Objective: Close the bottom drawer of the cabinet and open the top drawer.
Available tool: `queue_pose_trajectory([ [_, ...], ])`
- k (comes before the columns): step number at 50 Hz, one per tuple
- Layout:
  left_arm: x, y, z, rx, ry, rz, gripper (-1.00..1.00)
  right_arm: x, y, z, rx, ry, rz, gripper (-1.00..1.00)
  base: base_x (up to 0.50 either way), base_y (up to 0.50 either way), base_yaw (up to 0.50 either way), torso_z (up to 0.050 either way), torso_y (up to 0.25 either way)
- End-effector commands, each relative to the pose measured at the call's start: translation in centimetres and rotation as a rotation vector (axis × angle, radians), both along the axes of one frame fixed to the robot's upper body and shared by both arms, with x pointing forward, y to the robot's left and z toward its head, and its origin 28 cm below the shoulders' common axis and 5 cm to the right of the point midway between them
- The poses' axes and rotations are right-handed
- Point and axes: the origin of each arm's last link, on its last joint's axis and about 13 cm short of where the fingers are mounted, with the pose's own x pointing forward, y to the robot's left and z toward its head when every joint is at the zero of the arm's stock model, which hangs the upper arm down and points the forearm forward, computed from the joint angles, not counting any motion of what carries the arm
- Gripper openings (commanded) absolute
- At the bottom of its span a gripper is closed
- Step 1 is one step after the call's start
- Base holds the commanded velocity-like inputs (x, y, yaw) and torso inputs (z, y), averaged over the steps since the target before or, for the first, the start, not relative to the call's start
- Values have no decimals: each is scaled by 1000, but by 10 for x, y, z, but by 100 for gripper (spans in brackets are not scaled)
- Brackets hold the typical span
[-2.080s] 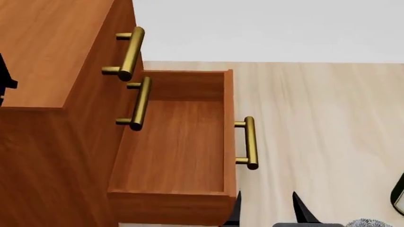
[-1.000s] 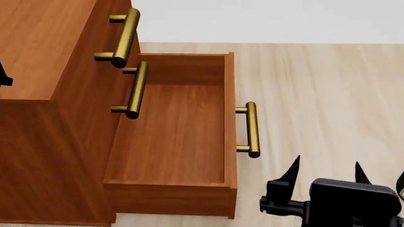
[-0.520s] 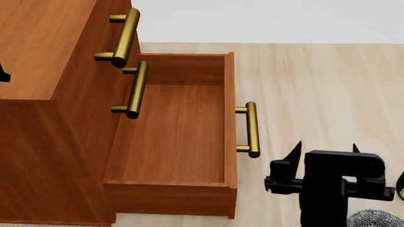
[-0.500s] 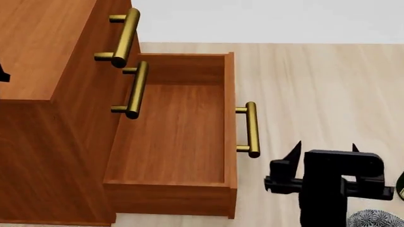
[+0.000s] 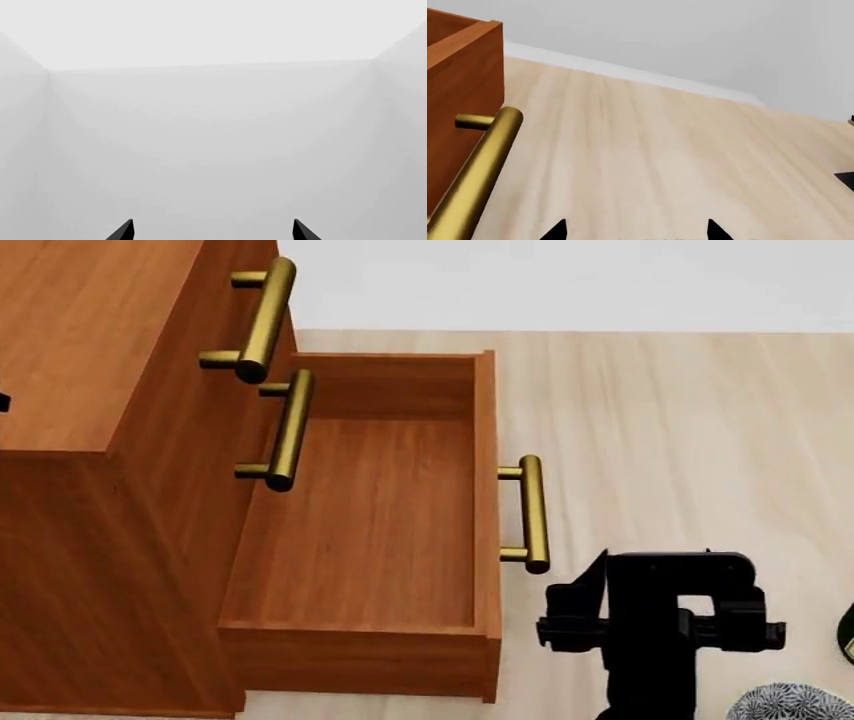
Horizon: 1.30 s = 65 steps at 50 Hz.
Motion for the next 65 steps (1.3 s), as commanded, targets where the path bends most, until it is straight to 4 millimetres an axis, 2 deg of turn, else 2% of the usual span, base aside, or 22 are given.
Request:
queue_pose_trajectory([
  [1,0,1,0,0,-1,2,100,5,8,-8,-9,28,34,100,0,0,0,0,0],
  [13,0,1,1,-2,-5,2,100,6,24,-18,-8,60,106,100,0,0,0,0,0],
  [31,-2,1,3,-3,-9,2,100,4,40,-21,11,79,201,100,0,0,0,0,0],
  [65,-6,9,7,2,-17,25,100,22,110,-11,112,94,483,100,0,0,1,0,0],
])
